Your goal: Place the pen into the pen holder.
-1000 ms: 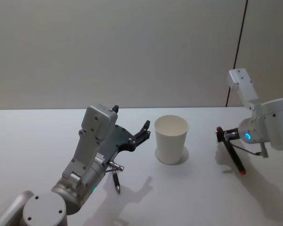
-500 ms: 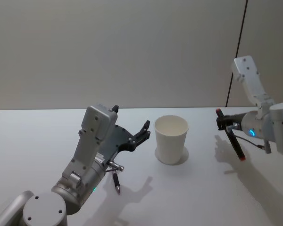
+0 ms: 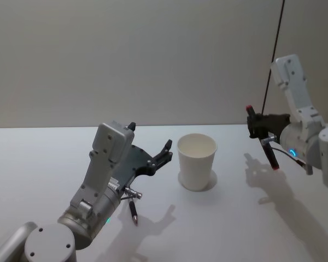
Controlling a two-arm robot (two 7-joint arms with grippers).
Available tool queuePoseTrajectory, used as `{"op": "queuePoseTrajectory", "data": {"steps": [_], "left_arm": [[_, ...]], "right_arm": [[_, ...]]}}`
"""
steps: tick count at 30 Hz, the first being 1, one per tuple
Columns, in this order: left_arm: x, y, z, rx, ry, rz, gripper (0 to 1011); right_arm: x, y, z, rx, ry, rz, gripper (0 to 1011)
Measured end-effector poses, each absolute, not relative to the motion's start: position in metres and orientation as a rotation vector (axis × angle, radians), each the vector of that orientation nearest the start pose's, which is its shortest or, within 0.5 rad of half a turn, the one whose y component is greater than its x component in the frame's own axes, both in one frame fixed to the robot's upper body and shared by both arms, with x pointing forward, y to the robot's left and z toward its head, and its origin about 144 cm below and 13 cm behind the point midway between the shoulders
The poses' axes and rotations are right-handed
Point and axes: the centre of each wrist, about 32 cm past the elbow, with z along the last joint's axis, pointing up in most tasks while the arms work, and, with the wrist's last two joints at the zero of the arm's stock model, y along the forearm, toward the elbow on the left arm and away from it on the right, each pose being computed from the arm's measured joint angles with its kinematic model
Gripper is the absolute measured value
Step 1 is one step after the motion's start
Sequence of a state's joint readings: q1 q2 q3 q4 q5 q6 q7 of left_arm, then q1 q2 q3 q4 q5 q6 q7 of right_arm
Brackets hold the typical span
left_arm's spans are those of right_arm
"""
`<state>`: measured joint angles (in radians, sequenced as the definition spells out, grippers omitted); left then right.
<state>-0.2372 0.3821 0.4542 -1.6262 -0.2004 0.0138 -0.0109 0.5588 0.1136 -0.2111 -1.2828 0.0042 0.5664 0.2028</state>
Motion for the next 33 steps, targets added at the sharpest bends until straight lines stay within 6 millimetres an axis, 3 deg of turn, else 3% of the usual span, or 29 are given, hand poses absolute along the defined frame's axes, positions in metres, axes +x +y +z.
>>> {"op": "queuePoseTrajectory", "data": {"steps": [19,33], "left_arm": [[0.492,0.198,1.204,0.061,-0.268,1.124,1003],[0.492,0.198,1.204,0.061,-0.268,1.124,1003]], "right_arm": [[0.581,-0.204,1.248,-0.193,-0.168,-1.235,182],[0.578,-0.195,1.229,-0.033,-0.363,-1.182,182]]}}
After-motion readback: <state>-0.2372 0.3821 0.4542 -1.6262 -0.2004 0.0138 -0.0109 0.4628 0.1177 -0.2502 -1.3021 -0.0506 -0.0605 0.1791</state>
